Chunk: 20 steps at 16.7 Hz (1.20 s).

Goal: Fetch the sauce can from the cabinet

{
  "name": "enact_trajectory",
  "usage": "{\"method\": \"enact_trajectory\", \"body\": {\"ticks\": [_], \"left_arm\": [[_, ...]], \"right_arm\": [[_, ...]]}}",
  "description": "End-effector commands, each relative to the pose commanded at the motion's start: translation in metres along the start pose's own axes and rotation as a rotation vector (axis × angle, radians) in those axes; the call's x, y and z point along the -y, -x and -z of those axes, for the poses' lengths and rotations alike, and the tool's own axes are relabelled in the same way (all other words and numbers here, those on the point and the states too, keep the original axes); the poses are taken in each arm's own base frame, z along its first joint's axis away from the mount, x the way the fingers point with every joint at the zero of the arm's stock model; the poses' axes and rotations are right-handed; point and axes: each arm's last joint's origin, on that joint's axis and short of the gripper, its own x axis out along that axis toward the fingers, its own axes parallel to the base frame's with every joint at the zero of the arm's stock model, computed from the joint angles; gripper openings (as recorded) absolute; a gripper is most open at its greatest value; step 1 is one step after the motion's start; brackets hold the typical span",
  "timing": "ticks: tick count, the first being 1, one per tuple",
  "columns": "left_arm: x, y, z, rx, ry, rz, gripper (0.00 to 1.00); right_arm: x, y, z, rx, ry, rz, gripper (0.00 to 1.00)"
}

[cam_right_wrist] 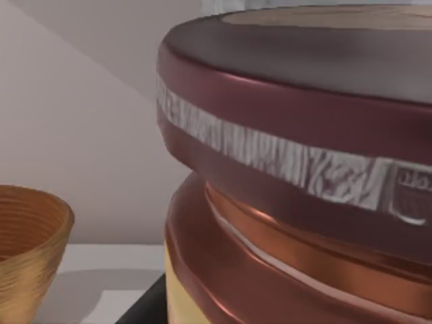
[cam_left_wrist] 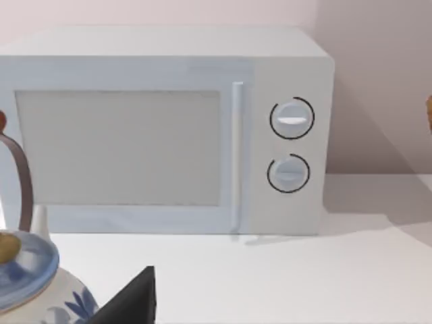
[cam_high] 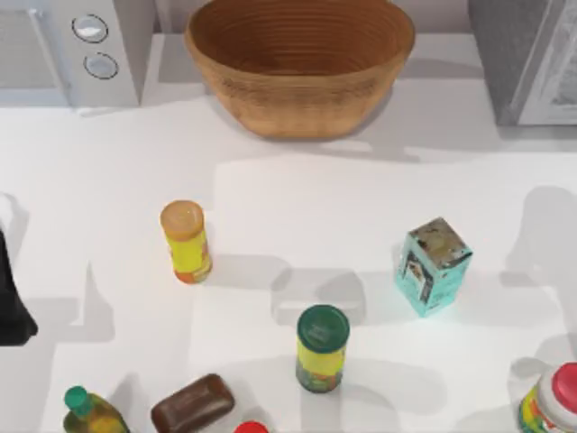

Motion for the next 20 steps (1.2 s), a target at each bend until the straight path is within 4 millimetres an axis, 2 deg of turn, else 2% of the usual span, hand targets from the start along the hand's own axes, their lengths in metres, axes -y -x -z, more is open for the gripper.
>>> {"method": "enact_trajectory", "body": {"ticks": [3, 5, 7, 9, 16, 18, 20], "left_arm": [[0.0, 0.0, 0.0, 0.0, 0.0, 0.0, 1.0], [0.0, 0.0, 0.0, 0.0, 0.0, 0.0, 1.0], [0.0, 0.0, 0.0, 0.0, 0.0, 0.0, 1.0], [0.0, 0.0, 0.0, 0.0, 0.0, 0.0, 1.0], [0.0, 0.0, 0.0, 0.0, 0.0, 0.0, 1.0], [0.0, 0.0, 0.0, 0.0, 0.0, 0.0, 1.0], [0.0, 0.0, 0.0, 0.0, 0.0, 0.0, 1.0]], "right_arm": [[0.008, 0.002, 0.061, 0.004, -0.004, -0.003, 0.0], [0.012, 0.001, 0.095, 0.007, -0.006, -0.005, 0.0], [0.014, -0.001, 0.12, 0.011, -0.009, -0.006, 0.0], [0.016, -0.002, 0.134, 0.017, -0.01, -0.006, 0.0], [0.016, -0.002, 0.136, 0.018, -0.012, -0.008, 0.0], [0.015, -0.002, 0.125, 0.047, -0.008, -0.022, 0.0], [0.01, -0.003, 0.102, 0.108, -0.003, -0.057, 0.0]]}}
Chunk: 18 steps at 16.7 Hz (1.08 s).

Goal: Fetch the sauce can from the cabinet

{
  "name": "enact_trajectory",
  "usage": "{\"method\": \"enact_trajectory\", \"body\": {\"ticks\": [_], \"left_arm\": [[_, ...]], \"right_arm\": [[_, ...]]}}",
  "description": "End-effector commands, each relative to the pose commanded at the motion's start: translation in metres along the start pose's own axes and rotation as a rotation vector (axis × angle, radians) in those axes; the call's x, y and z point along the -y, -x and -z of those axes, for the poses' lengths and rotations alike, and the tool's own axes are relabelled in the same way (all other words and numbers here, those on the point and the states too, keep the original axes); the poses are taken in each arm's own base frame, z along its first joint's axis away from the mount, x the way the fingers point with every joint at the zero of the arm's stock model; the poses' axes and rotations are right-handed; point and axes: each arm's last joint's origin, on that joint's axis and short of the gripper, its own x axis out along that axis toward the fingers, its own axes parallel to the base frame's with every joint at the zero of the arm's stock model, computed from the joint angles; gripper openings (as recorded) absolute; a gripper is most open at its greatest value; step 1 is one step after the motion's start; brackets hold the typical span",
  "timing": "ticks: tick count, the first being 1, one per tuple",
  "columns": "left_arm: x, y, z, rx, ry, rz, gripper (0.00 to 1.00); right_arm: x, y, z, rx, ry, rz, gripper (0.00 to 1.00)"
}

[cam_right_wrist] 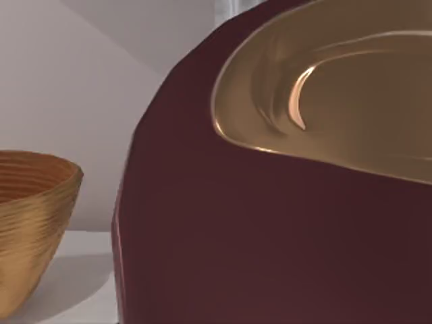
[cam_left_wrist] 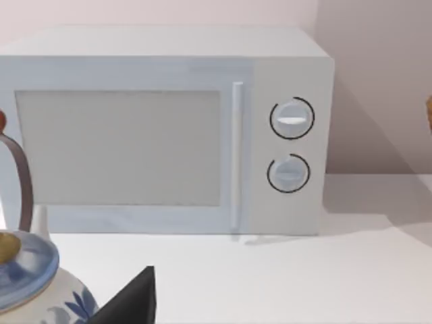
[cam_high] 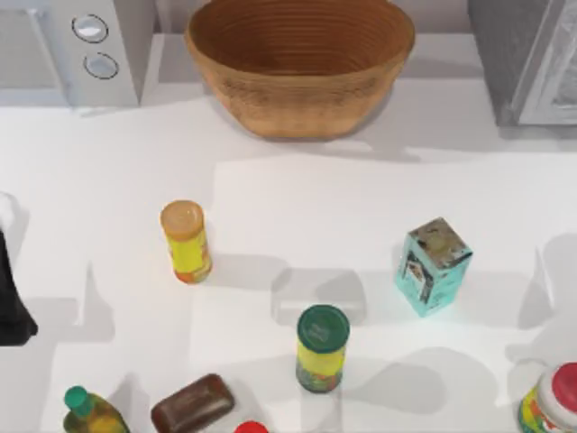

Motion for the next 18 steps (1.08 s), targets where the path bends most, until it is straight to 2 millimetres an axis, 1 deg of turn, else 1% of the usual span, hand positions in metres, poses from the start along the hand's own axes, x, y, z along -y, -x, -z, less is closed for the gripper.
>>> {"method": "enact_trajectory", "body": {"ticks": [3, 5, 6, 8, 9, 11, 13, 14, 16, 18], "left_arm": [[0.0, 0.0, 0.0, 0.0, 0.0, 0.0, 1.0], [0.0, 0.0, 0.0, 0.0, 0.0, 0.0, 1.0], [0.0, 0.0, 0.0, 0.0, 0.0, 0.0, 1.0], [0.0, 0.0, 0.0, 0.0, 0.0, 0.0, 1.0], [0.0, 0.0, 0.0, 0.0, 0.0, 0.0, 1.0], [0.0, 0.0, 0.0, 0.0, 0.0, 0.0, 1.0], [0.0, 0.0, 0.0, 0.0, 0.0, 0.0, 1.0], [0.0, 0.0, 0.0, 0.0, 0.0, 0.0, 1.0], [0.0, 0.0, 0.0, 0.0, 0.0, 0.0, 1.0], [0.0, 0.0, 0.0, 0.0, 0.0, 0.0, 1.0]], "right_arm": [[-0.011, -0.015, -0.042, 0.085, -0.001, -0.087, 0.0], [-0.024, -0.036, -0.064, 0.097, -0.005, -0.161, 0.0], [-0.033, -0.05, -0.07, 0.085, -0.007, -0.203, 0.0], [-0.056, -0.082, -0.072, 0.027, -0.007, -0.293, 0.0], [-0.071, -0.097, -0.067, -0.016, -0.004, -0.341, 0.0], [-0.104, -0.123, -0.049, -0.115, 0.007, -0.436, 0.0], [-0.136, -0.139, -0.022, -0.223, 0.025, -0.527, 0.0], [-0.151, -0.142, -0.008, -0.28, 0.036, -0.568, 0.0], [-0.174, -0.143, 0.019, -0.385, 0.061, -0.64, 0.0], [-0.19, -0.139, 0.038, -0.463, 0.081, -0.692, 0.0]]}}
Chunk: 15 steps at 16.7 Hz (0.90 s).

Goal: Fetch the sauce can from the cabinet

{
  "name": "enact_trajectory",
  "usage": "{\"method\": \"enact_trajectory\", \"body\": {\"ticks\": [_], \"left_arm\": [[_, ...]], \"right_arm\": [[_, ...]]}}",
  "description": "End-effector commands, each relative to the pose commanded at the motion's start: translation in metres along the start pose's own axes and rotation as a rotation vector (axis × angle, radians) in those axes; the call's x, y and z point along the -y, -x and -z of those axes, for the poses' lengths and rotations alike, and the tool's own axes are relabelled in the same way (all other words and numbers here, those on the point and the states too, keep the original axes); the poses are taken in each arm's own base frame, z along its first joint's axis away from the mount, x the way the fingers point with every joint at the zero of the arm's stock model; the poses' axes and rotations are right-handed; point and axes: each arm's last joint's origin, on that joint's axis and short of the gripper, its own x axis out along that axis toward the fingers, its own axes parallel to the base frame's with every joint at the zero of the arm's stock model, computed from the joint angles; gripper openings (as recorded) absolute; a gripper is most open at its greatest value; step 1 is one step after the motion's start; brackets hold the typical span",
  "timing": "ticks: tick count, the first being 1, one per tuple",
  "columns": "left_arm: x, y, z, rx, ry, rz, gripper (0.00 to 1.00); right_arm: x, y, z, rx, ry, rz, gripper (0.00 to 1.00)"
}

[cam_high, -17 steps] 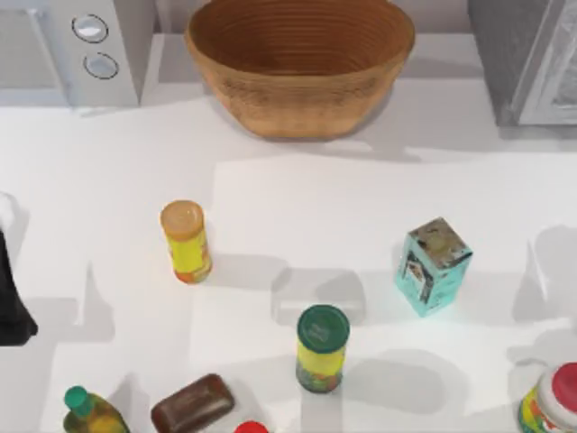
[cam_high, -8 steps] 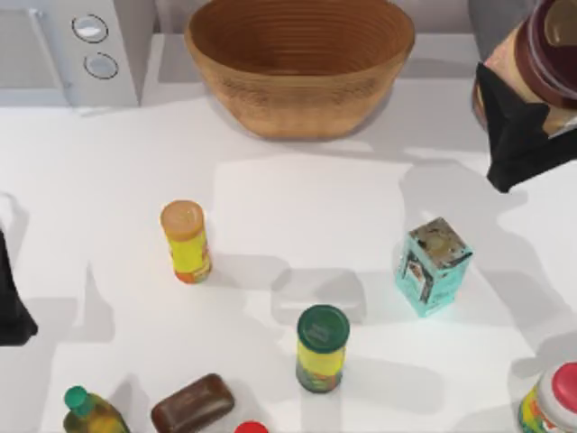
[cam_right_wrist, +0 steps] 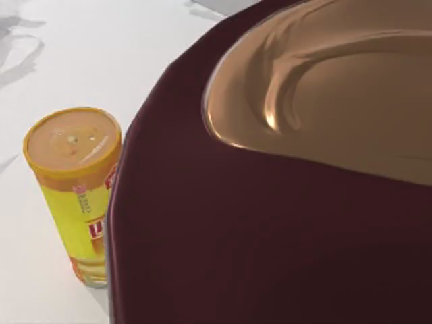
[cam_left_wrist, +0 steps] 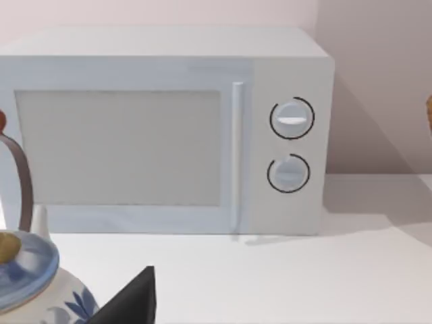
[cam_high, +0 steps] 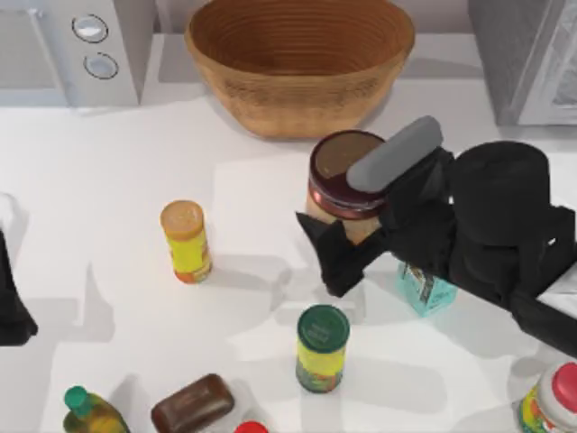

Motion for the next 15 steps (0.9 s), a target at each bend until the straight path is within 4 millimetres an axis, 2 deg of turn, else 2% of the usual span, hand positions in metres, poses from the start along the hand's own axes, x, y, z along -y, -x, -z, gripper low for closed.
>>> {"method": "enact_trajectory", "body": {"ticks": [2, 8, 15], "left_arm": [[0.0, 0.0, 0.0, 0.0, 0.0, 0.0, 1.0], [0.0, 0.0, 0.0, 0.0, 0.0, 0.0, 1.0], [0.0, 0.0, 0.0, 0.0, 0.0, 0.0, 1.0]], "right_arm": [[-0.007, -0.006, 0.007, -0.036, 0.003, -0.026, 0.0], [-0.007, -0.01, 0.008, -0.033, 0.003, -0.029, 0.0], [-0.009, -0.062, 0.028, -0.038, 0.004, -0.029, 0.0]]}}
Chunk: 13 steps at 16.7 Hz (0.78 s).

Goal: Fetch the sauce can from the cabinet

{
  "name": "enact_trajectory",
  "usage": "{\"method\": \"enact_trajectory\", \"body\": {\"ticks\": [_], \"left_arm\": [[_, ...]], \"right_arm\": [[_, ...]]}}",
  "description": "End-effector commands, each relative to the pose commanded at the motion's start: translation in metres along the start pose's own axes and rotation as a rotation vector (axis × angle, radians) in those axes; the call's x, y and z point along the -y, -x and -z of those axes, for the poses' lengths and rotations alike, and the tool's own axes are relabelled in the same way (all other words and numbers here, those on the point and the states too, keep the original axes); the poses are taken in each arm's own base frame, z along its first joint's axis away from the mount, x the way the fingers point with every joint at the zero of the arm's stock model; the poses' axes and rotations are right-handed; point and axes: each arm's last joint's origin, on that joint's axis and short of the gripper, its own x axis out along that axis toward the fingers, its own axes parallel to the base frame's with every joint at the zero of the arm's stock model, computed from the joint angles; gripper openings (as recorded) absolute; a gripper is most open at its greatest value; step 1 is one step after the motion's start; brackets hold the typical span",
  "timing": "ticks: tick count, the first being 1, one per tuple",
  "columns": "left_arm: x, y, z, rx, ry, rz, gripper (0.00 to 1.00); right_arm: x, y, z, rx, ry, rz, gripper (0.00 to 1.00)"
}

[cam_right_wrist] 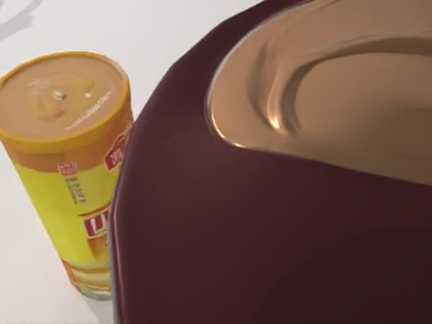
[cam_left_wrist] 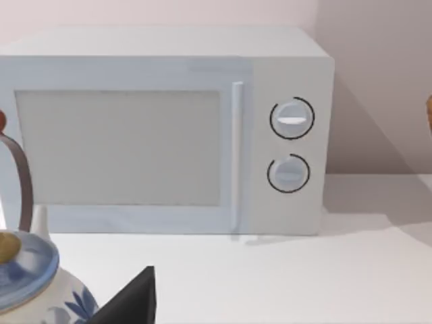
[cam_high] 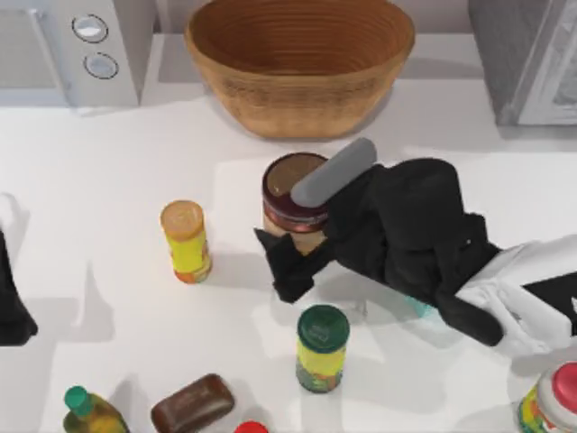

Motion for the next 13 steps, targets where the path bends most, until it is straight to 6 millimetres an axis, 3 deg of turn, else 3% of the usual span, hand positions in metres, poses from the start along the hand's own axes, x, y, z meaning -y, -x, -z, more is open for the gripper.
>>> {"method": "enact_trajectory", "body": {"ticks": [5, 13], "left_arm": [[0.0, 0.0, 0.0, 0.0, 0.0, 0.0, 1.0], [0.0, 0.0, 0.0, 0.0, 0.0, 0.0, 1.0]], "right_arm": [[0.0002, -0.0051, 0.0027, 0.001, 0.0, 0.001, 0.0], [0.0002, -0.0051, 0.0027, 0.001, 0.0, 0.001, 0.6]]}}
